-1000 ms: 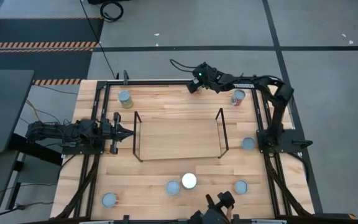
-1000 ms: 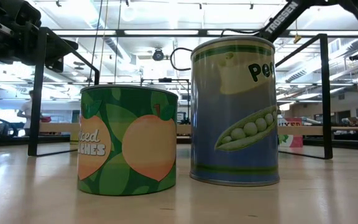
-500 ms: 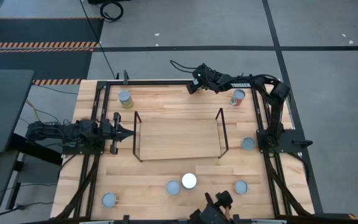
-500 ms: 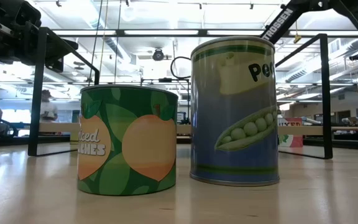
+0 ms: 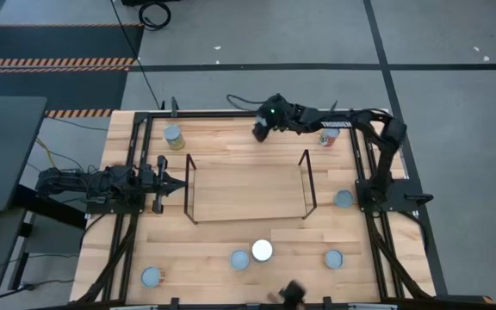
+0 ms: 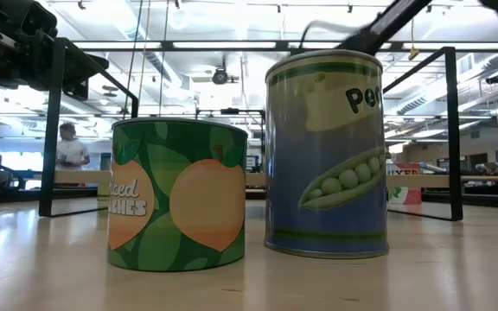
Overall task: Pick and place cans onto a shelf
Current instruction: Put the canned spaghetti sauce on the shelf
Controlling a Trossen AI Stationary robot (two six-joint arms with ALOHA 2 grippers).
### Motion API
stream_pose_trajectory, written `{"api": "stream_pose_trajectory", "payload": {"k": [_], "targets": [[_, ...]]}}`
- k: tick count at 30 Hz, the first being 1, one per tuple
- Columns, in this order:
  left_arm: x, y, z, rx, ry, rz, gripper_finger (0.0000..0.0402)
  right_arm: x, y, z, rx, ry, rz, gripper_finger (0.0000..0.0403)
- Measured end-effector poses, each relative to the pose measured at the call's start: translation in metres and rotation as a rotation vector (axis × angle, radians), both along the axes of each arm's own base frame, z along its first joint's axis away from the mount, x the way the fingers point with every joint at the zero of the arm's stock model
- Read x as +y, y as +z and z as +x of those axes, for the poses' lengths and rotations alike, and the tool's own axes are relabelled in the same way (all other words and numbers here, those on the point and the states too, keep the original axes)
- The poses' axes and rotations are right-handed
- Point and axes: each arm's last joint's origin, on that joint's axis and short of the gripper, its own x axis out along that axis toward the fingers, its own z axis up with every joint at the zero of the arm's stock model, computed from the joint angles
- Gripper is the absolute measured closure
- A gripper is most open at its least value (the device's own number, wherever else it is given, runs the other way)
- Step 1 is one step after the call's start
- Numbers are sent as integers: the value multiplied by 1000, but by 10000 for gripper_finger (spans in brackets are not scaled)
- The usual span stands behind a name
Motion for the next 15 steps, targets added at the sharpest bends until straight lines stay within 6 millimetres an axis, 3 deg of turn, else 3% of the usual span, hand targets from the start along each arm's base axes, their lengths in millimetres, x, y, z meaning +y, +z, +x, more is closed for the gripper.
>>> {"api": "stream_pose_trajectory", "payload": {"k": [4, 8, 15], "targets": [[0, 0, 0, 1, 0, 0, 390, 60, 37, 11, -74, 434, -26, 113], [0, 0, 0, 0, 0, 0, 390, 125, 67, 12, -166, 752, -28, 107], [0, 0, 0, 0, 0, 0, 390, 222, 75, 6, -154, 1124, -52, 111]]}}
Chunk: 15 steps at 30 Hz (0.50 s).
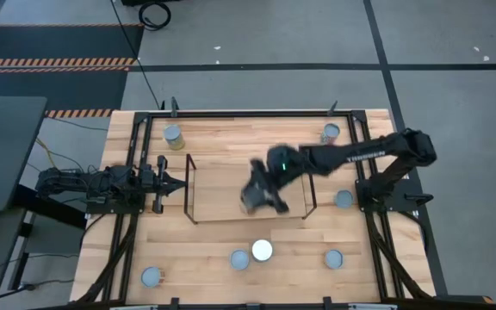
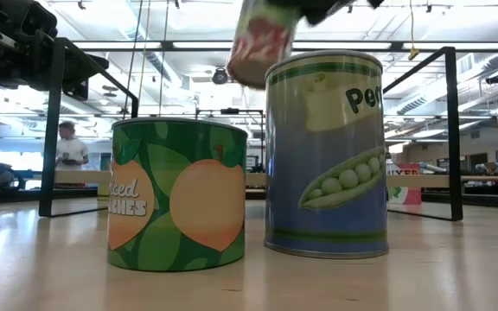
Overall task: Pick and place cans onto a shelf
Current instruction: Put the canned spaghetti sauce on the shelf
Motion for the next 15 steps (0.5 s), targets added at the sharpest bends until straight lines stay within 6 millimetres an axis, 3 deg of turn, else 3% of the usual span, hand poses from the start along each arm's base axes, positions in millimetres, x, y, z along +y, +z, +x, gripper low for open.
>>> {"api": "stream_pose_trajectory", "payload": {"k": [3, 6, 15], "targets": [[0, 0, 0, 0, 0, 0, 390, 27, -3, -1, -3, 50, -41, 111], [0, 0, 0, 0, 0, 0, 390, 41, -9, 2, -13, 49, -100, 111], [0, 0, 0, 3, 0, 0, 390, 31, -13, 35, 80, 87, -206, 111]]}}
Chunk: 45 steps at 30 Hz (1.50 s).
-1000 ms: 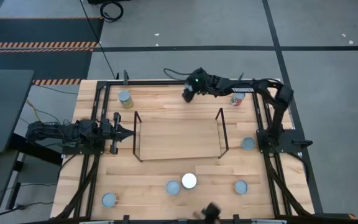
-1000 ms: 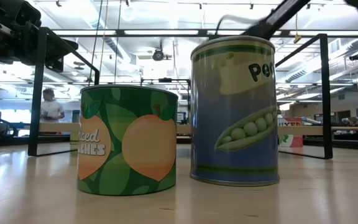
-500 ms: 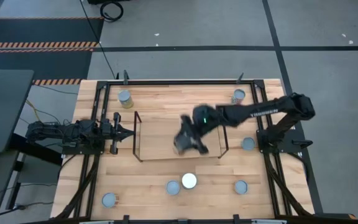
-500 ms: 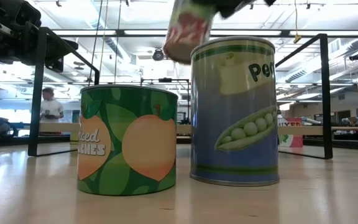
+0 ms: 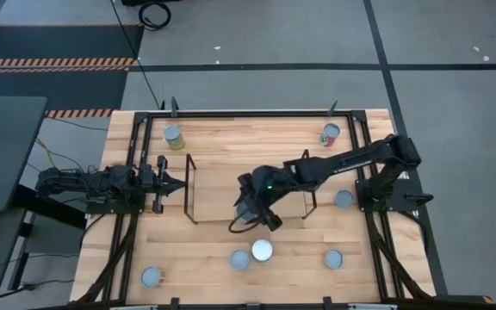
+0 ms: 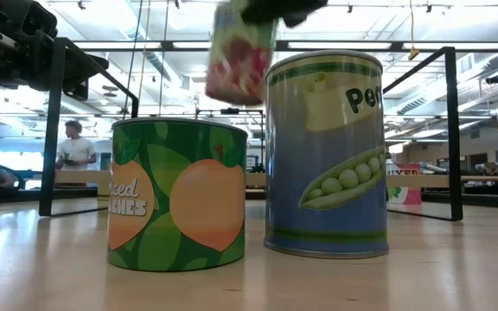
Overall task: Pick and place cans onto a shelf
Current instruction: Put the canned spaghetti sauce on the shelf
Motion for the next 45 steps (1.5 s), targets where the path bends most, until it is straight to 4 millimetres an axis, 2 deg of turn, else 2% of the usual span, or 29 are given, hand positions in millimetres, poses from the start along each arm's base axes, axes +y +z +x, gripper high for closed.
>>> {"api": "stream_pose_trajectory", "payload": {"k": [4, 8, 12, 20, 25, 37, 45], "targets": [[0, 0, 0, 1, -1, 0, 390, -5, -14, 2, 99, 84, -90, 111], [0, 0, 0, 0, 0, 0, 390, -4, -27, 7, 80, 188, -197, 111], [0, 0, 0, 1, 0, 0, 390, -3, -34, 12, 64, 226, -212, 111], [0, 0, 0, 1, 0, 0, 390, -16, -34, 14, 85, 159, -202, 93], [0, 0, 0, 1, 0, 0, 390, -23, -47, 15, 119, 130, -211, 82], [0, 0, 0, 0, 0, 0, 390, -26, -47, 16, 118, 61, -225, 79], [0, 0, 0, 0, 0, 0, 390, -28, -48, 16, 136, -30, -251, 50]]}}
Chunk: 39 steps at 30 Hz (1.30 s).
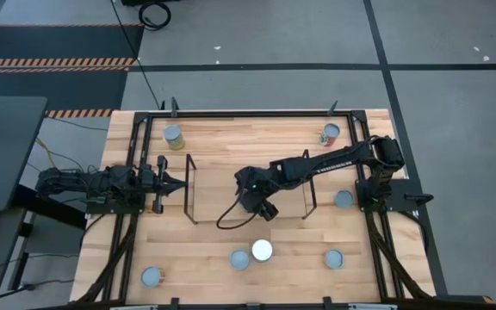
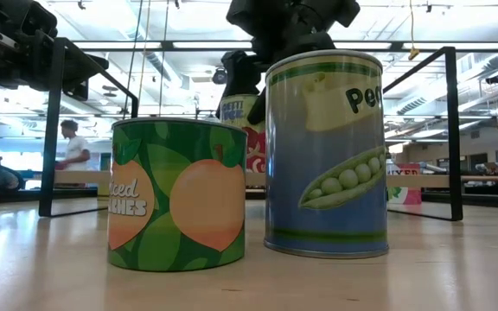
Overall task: Pick and place cans onto a shelf
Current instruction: Put the canned spaghetti sauce on the shelf, then put the canned mix fruits on the shelf
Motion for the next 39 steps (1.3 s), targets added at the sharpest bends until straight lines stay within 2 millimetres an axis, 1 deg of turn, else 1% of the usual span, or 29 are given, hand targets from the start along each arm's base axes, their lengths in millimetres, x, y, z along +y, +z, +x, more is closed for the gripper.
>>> {"api": "stream_pose_trajectory", "payload": {"k": [7, 10, 13, 15, 17, 20, 22, 25, 27, 29, 31, 34, 36, 39], "targets": [[0, 0, 0, -1, 0, 0, 390, 2, 1, -3, 18, -1, -4, 22], [0, 0, 0, -1, 0, 0, 390, 4, 9, -6, 9, -14, -31, 19], [0, 0, 0, -2, 0, 0, 390, 8, 24, -11, -18, -24, -32, 20], [0, 0, 0, -1, 0, 0, 390, 11, 38, -19, -41, -50, -11, 21], [0, 0, 0, -2, 0, 0, 390, 12, 57, -31, -67, -90, 26, 23], [0, 0, 0, -2, 0, 0, 390, 8, 89, -57, -87, -197, 89, 25], [0, 0, 0, -2, 0, 0, 390, -1, 110, -80, -100, -307, 118, 25], [0, 0, 0, -2, 0, 0, 390, -17, 139, -117, -159, -531, 113, 25], [0, 0, 0, -2, 0, 0, 390, -29, 154, -145, -236, -720, 88, 25], [0, 0, 0, -2, 0, 0, 390, -43, 164, -173, -316, -916, 62, 25], [0, 0, 0, -2, 0, 0, 390, -56, 167, -201, -409, -1157, 65, 25], [0, 0, 0, -2, 0, 0, 390, -76, 163, -237, -514, -1494, 135, 25], [0, 0, 0, -2, 0, 0, 390, -88, 154, -252, -548, -1659, 200, 25], [0, 0, 0, -2, 0, 0, 390, -106, 135, -261, -536, -1826, 259, 28]]}}
